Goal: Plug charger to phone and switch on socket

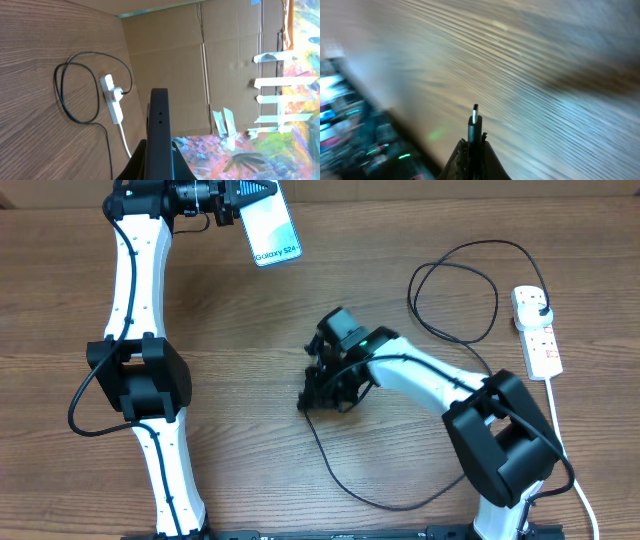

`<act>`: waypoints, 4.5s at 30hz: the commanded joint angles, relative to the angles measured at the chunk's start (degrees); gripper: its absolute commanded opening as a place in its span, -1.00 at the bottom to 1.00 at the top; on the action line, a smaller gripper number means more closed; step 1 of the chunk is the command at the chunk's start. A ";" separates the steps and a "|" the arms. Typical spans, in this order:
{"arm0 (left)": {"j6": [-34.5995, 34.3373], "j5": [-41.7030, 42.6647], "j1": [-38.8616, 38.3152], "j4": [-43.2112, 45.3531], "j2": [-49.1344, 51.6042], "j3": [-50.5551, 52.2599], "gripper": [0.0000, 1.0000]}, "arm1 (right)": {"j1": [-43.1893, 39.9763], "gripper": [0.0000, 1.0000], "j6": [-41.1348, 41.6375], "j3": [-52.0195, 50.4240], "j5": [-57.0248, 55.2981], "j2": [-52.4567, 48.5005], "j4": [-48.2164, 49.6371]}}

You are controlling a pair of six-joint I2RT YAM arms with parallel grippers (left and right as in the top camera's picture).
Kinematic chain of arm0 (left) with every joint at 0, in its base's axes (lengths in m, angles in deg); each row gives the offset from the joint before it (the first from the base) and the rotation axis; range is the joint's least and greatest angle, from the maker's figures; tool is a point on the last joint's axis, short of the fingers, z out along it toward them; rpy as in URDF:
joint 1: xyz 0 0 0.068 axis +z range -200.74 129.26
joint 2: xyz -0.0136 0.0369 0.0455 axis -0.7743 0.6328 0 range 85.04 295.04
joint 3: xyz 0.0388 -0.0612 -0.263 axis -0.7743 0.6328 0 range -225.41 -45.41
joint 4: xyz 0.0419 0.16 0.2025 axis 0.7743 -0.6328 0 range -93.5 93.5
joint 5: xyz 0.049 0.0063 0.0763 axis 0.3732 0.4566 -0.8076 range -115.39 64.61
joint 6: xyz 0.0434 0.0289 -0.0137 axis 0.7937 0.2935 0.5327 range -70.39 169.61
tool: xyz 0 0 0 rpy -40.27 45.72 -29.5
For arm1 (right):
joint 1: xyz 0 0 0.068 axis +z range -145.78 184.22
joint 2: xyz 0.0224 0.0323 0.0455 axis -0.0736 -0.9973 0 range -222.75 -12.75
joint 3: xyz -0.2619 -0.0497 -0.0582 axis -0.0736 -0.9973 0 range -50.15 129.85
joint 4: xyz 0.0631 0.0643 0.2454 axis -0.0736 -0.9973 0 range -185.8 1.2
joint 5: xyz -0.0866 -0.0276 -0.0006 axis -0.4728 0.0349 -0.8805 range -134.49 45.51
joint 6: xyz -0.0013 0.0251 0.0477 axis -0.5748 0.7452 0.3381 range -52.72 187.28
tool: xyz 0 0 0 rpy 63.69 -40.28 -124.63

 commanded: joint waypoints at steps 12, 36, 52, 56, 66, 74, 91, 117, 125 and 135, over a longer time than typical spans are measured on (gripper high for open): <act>0.04 2.97 0.70 0.28 0.37 -1.42 -0.91 | -13.55 -0.92 7.58 1.70 36.94 -0.13 29.35; -0.42 4.37 -2.43 0.48 0.37 -1.42 -0.92 | -15.19 -0.91 34.75 1.70 34.77 -0.13 75.41; -0.20 1.01 -3.78 0.63 0.37 -1.42 -0.92 | -16.57 -0.92 34.99 1.70 34.29 -0.13 76.70; 1.16 0.85 -4.46 0.63 0.37 -1.42 -0.91 | -16.57 -0.92 34.99 1.70 34.69 -0.13 76.70; 1.20 0.74 -4.68 0.63 0.37 -1.42 -0.91 | -16.57 -0.92 34.99 1.70 34.47 -0.13 76.70; 1.60 1.79 -4.66 0.63 0.37 -1.42 -0.92 | -16.57 -0.92 34.99 1.70 34.45 -0.13 76.70; 3.85 4.79 -4.68 0.61 0.37 -1.42 -0.91 | -16.57 -0.92 34.99 1.70 33.97 -0.13 76.72; 3.02 4.81 -5.05 0.59 0.37 -1.42 -0.92 | -16.57 -0.92 38.25 1.70 27.96 -0.13 77.20; 3.02 4.63 -5.05 0.63 0.37 -1.42 -0.91 | -16.55 -0.92 39.74 1.70 22.91 -0.13 77.57; 3.04 4.59 -5.49 0.61 0.37 -1.42 -0.91 | -16.50 -0.92 41.29 1.70 18.73 -0.13 79.06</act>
